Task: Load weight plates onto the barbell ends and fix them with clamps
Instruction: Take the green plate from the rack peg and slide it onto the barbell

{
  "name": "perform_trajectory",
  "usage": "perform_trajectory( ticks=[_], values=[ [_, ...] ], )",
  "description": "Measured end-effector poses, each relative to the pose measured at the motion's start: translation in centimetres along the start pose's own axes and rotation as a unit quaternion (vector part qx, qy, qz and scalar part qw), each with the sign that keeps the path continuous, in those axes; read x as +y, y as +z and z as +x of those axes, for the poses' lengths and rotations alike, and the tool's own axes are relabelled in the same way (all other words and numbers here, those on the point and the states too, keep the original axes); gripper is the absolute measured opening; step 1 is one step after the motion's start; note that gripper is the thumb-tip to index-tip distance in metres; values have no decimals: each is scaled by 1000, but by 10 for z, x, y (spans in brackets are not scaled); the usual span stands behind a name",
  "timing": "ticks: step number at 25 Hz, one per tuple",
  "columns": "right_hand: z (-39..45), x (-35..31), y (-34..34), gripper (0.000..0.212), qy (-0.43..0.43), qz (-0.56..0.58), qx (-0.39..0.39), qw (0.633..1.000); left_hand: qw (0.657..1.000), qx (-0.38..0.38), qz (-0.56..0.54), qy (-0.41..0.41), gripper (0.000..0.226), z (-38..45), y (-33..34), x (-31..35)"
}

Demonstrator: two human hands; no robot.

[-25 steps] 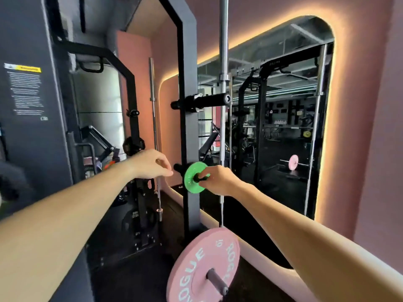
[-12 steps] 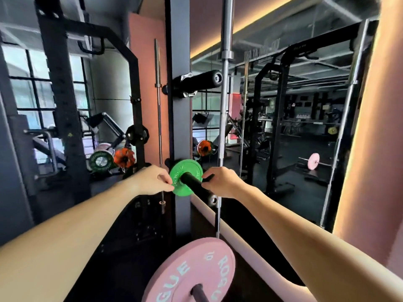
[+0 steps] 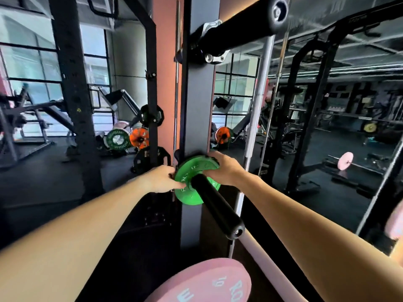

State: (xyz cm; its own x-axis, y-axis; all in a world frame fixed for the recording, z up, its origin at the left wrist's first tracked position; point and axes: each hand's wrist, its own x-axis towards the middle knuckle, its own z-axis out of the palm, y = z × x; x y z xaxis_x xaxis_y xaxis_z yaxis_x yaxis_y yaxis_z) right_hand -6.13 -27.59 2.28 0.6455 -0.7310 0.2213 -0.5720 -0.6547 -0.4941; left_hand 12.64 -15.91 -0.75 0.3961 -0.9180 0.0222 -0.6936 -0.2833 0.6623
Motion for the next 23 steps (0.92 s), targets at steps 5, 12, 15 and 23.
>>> perform_trajectory(
  ticks=[5,12,15,23],
  values=[
    [4,19,8,63,-23,-3,-44,999,999,33,4,-16,29,-10,13,12],
    [-94,64,-10,23,-98,155,-16,983,986,55,-151,-34,25,-116,62,69],
    [-150,73,-19,27,-135,190,5,972,969,97,-224,-32,25,-175,94,93],
    [-225,-11,-63,24,-209,282,-24,936,964,160,-211,-26,18,-290,42,124]
  ],
)
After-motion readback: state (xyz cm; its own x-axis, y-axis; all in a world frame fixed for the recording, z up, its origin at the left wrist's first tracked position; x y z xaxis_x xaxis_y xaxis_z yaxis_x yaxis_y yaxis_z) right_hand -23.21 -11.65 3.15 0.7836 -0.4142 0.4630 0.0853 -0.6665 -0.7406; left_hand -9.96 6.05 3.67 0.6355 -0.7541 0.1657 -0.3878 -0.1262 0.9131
